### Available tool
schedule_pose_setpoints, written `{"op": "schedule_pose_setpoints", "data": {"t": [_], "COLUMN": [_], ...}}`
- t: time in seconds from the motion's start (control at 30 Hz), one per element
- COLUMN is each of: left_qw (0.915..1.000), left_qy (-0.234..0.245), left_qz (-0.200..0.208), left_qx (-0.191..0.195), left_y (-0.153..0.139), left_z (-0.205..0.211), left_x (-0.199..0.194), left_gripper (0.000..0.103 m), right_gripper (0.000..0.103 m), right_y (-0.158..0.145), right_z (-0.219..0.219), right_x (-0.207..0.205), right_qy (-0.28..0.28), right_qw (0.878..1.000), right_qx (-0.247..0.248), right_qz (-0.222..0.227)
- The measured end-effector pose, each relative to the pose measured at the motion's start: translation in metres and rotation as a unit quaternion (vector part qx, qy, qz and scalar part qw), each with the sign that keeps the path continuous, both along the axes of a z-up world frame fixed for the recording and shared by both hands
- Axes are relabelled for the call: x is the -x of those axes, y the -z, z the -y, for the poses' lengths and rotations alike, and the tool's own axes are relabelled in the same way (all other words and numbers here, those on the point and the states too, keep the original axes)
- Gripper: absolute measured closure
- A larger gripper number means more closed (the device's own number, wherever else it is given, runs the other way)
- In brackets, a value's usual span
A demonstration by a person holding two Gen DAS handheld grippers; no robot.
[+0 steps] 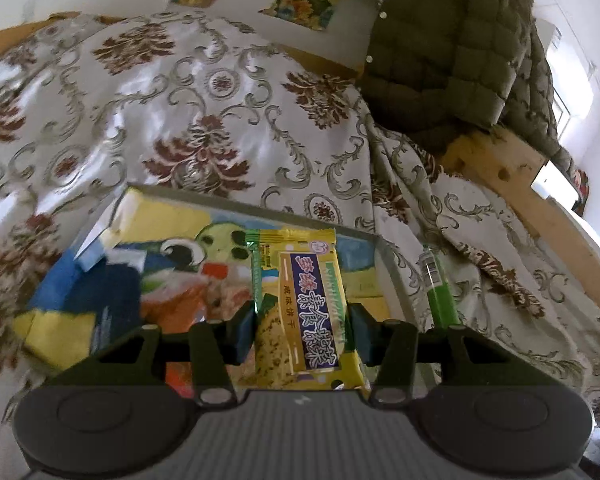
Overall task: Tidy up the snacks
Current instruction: 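Carry the yellow bar over the tray with the left tool while the right tool carries the green stick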
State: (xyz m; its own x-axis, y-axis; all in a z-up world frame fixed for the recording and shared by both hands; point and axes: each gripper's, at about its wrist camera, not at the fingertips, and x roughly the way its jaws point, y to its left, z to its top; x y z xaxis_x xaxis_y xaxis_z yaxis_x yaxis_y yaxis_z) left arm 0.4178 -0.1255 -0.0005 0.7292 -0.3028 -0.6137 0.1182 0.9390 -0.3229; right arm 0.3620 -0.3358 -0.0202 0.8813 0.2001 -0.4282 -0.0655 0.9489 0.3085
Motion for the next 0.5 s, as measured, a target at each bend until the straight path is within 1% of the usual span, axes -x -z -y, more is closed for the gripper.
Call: {"op": "schedule_pose_setpoints", "data": {"t": [0.07, 0.2, 0.33, 0.5], "left_qw": [1.0, 0.9999, 0.9998, 0.9994], "left_qy": [0.002, -0.005, -0.009, -0.012], "left_qz": [-0.001, -0.007, -0.015, -0.019], "left_qx": [-0.003, -0.005, -0.009, -0.026], "left_y": [0.006, 0.019, 0.031, 0.038], "left_z": [0.007, 0.017, 0.025, 0.031], "left_x": [-0.009, -0.024, -0.038, -0.049], "left_gripper": [0.049, 0.049, 0.049, 0.049], "right_gripper": [0.084, 0.084, 0.084, 0.084], "right_y": [0.006, 0.02, 0.033, 0.045], "right_z": [0.003, 0.01, 0.013, 0.02], "right_x": [-0.008, -0.021, -0.029, -0.035], "right_qy": [0.011, 0.018, 0.015, 0.021], "right_qw": [1.0, 1.0, 1.0, 0.998], "right_qx": [0.001, -0.014, -0.007, -0.028], "right_qz": [-0.003, -0.013, -0.025, -0.042]}}
